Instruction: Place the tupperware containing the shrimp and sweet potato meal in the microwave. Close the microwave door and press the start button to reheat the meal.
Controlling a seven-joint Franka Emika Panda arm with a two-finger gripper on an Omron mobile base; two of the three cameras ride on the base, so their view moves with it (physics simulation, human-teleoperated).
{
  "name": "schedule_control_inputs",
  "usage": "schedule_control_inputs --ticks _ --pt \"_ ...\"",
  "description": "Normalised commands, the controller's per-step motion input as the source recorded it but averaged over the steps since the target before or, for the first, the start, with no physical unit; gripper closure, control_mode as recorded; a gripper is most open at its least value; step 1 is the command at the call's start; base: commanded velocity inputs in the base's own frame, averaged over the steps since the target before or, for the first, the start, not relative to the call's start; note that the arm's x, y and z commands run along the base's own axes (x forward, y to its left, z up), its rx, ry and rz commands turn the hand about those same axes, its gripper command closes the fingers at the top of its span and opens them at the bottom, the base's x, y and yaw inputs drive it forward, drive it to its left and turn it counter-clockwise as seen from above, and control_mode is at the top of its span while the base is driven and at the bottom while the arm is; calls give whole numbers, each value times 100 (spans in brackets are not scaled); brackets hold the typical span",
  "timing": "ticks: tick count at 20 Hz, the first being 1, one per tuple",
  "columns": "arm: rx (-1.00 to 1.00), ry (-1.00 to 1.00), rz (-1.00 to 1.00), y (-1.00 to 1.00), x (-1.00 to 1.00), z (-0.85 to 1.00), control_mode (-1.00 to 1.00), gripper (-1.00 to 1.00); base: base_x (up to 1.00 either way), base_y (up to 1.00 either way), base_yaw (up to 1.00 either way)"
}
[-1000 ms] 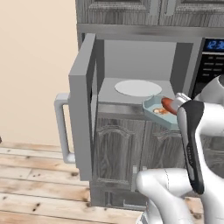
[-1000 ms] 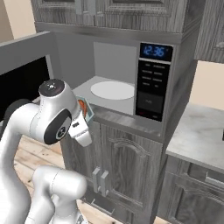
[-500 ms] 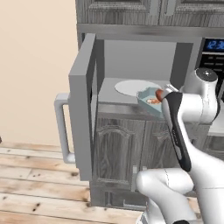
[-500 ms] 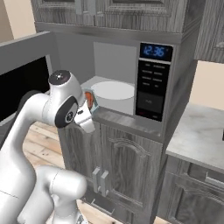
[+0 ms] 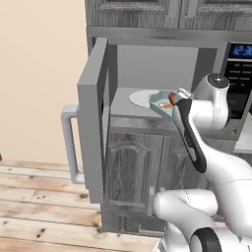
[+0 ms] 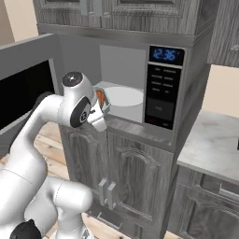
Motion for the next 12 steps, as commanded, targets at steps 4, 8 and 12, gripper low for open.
schedule_control_inputs --ticks 4,8,12 --pt "0 1 0 0 73 -6 -100 100 0 0 0" --pt "0 5 0 -2 81 -13 -100 100 0 0 0" --pt "0 4 0 -4 69 -16 -100 100 0 0 0"
